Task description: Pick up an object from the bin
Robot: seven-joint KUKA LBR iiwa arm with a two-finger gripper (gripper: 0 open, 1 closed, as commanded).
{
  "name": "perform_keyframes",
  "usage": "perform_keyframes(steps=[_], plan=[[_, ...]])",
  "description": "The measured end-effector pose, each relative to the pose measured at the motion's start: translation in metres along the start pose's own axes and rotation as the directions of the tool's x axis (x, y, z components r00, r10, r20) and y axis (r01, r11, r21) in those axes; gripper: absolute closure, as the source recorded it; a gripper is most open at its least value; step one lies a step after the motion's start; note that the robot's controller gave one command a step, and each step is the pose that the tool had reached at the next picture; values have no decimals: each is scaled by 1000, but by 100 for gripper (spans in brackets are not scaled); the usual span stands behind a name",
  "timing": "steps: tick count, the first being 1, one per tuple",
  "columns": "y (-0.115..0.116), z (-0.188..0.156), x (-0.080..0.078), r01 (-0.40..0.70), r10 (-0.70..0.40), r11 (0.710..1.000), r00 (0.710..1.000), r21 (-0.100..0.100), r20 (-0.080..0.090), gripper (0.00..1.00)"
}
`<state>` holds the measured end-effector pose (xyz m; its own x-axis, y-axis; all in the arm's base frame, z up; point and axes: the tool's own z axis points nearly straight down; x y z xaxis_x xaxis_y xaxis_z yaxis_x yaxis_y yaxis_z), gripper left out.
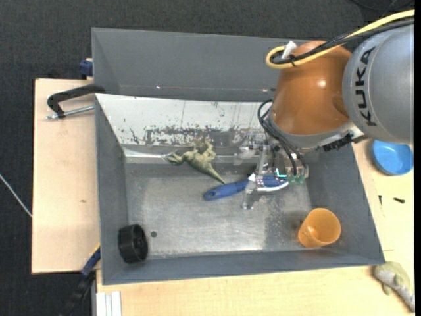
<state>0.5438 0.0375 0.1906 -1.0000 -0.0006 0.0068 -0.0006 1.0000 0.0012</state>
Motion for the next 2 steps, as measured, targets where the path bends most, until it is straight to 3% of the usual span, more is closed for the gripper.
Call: perform_keyframes(steps=[1, 2], plan=[[-22, 119, -43, 220, -220, 975, 975, 2, 12, 0], [-21, 115, -46, 219, -219, 976, 975, 3, 25, 100]])
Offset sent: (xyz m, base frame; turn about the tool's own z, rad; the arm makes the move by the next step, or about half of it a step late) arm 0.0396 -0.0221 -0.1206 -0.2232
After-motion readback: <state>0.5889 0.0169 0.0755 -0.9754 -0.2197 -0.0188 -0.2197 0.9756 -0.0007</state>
